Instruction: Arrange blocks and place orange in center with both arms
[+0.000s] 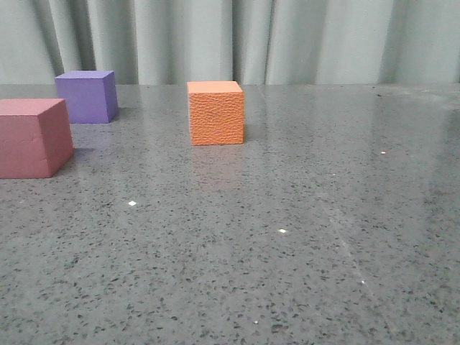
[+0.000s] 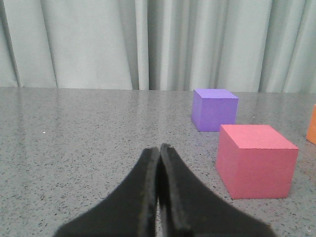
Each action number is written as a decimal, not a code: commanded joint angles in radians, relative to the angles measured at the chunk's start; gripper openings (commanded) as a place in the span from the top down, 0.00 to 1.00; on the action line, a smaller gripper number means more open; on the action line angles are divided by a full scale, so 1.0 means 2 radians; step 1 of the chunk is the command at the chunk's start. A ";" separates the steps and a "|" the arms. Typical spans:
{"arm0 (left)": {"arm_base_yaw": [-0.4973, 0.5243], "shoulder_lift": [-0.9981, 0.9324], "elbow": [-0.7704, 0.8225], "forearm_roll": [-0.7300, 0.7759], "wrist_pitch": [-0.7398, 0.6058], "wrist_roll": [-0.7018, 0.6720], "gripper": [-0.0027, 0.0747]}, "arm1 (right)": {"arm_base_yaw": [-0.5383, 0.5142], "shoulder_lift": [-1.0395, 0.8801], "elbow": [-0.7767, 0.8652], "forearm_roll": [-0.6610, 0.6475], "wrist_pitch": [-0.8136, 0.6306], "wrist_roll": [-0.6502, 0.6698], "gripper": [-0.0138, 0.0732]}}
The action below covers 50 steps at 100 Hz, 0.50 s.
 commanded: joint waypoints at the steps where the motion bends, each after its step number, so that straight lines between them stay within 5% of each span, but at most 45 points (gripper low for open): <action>1: 0.002 -0.013 0.027 -0.004 -0.039 -0.001 0.99 | -0.004 -0.013 -0.007 0.000 -0.038 -0.004 0.92; 50: 0.001 -0.013 0.006 -0.040 -0.054 -0.007 0.99 | -0.004 -0.013 -0.007 0.000 -0.038 -0.004 0.92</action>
